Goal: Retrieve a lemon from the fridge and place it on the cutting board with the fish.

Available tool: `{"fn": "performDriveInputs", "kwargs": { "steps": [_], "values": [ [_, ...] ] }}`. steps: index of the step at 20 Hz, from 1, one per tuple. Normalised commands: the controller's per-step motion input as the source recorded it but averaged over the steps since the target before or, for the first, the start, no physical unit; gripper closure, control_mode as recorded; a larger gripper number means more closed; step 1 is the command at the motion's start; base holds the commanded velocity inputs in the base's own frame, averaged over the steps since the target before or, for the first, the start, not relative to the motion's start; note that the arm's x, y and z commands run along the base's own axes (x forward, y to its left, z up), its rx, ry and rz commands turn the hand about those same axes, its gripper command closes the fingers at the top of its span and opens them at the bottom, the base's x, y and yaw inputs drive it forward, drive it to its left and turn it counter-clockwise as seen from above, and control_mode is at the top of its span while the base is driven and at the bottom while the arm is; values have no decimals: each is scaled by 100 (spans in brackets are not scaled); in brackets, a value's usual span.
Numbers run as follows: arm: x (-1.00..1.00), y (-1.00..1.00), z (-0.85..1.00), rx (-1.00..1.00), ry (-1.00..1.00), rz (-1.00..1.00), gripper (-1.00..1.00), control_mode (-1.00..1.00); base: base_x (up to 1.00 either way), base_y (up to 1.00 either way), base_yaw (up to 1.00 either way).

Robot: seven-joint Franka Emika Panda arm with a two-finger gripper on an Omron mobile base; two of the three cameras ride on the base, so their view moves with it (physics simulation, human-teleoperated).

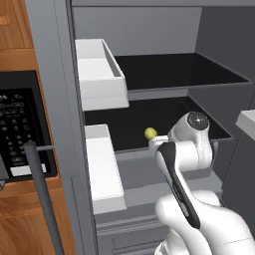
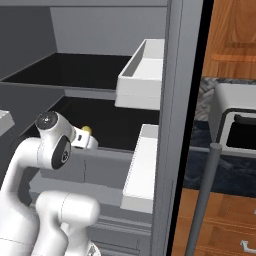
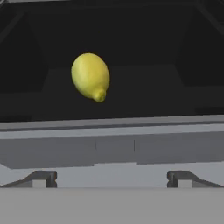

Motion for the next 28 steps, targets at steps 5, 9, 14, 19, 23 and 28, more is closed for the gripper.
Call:
{"fn": "performDriveInputs", "kwargs": {
  "steps": [5,9,14,19,23,28],
  "values": [
    [37,12,6,0,0,-4,-100,-100,0,0,0],
    [24,2,2,0,-1,0,-100,-100,0,0,0],
    [18,0,0,0,-1,6,-100,-100,0,0,0],
    [24,-3,0,0,-6,17,-100,-100,0,0,0],
    [22,0,0,0,0,17,-100,-100,0,0,0],
    [23,2,0,-1,0,10,-100,-100,0,0,0]
  ]
}}
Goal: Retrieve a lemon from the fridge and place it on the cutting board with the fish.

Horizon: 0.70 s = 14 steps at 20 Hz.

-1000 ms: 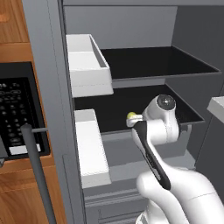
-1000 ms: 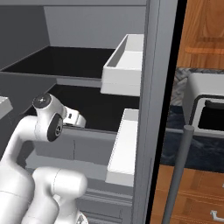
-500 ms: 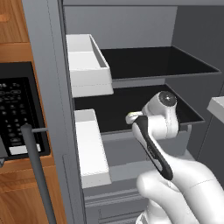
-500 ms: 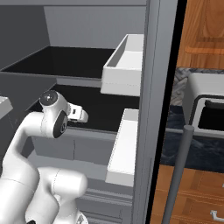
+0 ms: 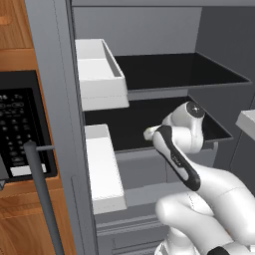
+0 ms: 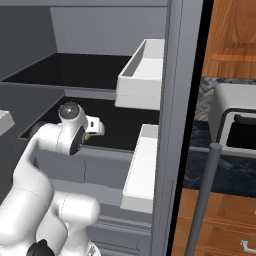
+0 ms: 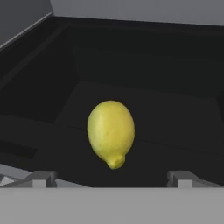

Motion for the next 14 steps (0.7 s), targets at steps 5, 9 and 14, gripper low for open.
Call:
{"fn": "performDriveInputs", "kwargs": {
  "steps": [5,9,14],
  "values": [
    [26,0,0,-1,1,1,-100,-100,0,0,0],
    [10,0,0,0,0,0,-100,-100,0,0,0],
    [3,0,-1,0,1,0,-100,-100,0,0,0]
  ]
}}
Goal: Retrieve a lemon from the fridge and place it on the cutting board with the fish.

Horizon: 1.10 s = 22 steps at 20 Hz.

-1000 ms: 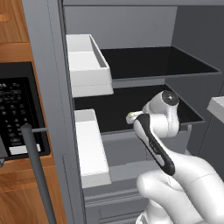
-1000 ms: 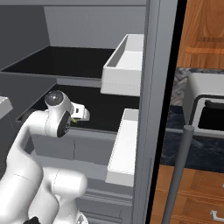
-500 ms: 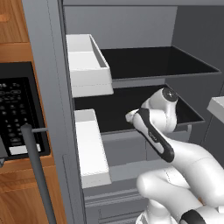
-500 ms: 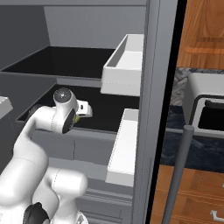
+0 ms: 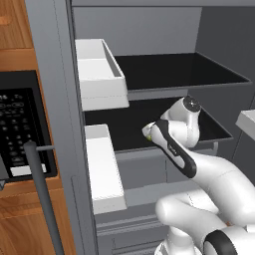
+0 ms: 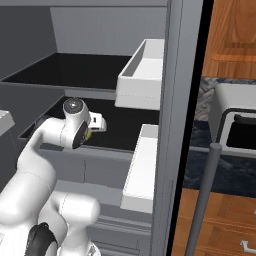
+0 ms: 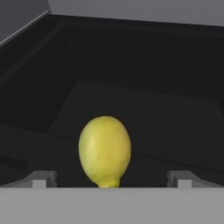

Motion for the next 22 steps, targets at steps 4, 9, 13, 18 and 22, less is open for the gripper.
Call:
{"fn": "performDriveInputs", "kwargs": {
  "steps": [4,9,13,18,22],
  "values": [
    [1,1,-10,0,0,0,-100,-100,0,0,0],
    [10,1,-3,-3,9,0,-100,-100,0,0,0],
    [17,2,-1,-6,14,0,-100,-100,0,0,0],
    [18,2,0,-4,10,0,-100,-100,0,0,0],
    [13,2,-1,-1,1,0,-100,-100,0,0,0]
  ]
}}
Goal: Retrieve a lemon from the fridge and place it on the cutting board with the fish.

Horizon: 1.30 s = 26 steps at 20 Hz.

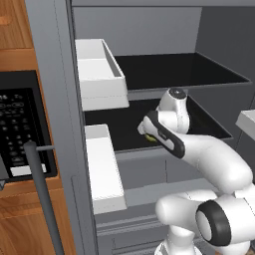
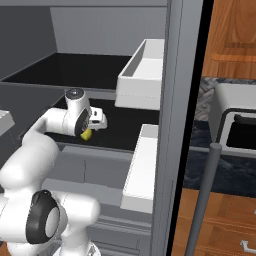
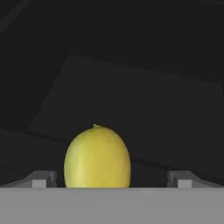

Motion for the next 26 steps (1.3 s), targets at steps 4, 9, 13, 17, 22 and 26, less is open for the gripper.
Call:
{"fn": "performDriveInputs", "kwargs": {
  "steps": [4,9,13,17,22,26],
  "values": [
    [6,3,-7,0,1,0,-100,-100,0,0,0],
    [0,3,-16,0,1,0,-100,-100,0,0,0],
    [0,4,-11,0,4,0,-100,-100,0,0,0],
    [1,11,-9,0,5,0,-100,-100,0,0,0],
    [8,9,-2,0,7,0,-100,-100,0,0,0],
    [1,0,-7,0,8,0,-100,-100,0,0,0]
  ]
}}
